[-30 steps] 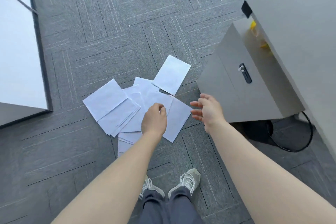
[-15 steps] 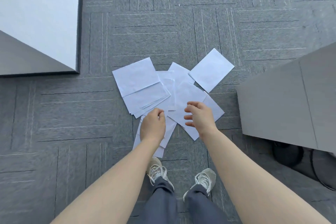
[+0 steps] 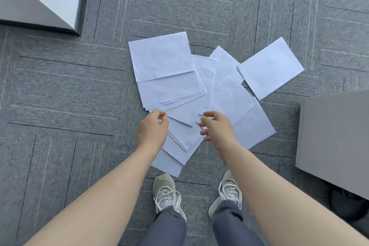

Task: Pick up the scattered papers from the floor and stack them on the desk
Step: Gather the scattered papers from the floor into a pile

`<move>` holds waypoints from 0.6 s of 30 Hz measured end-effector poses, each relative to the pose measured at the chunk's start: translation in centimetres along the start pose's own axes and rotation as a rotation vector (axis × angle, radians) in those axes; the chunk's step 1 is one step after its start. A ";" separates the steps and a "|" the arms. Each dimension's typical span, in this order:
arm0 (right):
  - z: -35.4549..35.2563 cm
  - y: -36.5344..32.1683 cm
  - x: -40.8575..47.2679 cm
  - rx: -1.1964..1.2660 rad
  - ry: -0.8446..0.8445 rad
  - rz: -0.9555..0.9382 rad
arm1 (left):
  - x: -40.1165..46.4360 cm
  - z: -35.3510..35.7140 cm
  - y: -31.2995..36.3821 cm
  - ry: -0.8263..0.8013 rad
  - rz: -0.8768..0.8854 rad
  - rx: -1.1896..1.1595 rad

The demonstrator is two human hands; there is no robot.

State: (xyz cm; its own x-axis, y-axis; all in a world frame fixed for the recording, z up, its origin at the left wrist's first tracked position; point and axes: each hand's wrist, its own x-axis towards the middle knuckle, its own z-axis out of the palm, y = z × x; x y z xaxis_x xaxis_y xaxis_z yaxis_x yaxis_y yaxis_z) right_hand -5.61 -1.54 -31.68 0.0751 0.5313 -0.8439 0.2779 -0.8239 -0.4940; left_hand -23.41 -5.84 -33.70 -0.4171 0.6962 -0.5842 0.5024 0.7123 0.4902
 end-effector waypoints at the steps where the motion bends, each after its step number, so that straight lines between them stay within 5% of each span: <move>1: 0.1 0.5 1.5 -0.019 -0.006 0.004 | 1.2 0.9 -0.4 0.006 0.001 0.005; 11: -0.6 3.7 15.8 -0.175 0.000 -0.082 | 12.1 9.4 -4.9 0.073 0.076 0.141; 18: -1.4 5.1 26.0 -0.396 0.051 -0.152 | 19.4 15.3 -7.4 0.031 0.333 0.459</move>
State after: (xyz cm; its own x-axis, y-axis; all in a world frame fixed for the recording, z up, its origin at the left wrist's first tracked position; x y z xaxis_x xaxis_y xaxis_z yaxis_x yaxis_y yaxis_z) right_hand -0.90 8.33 -55.88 0.0492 0.6577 -0.7517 0.6350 -0.6015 -0.4847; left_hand -23.63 1.02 -58.50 -0.1981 0.8839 -0.4237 0.8854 0.3467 0.3095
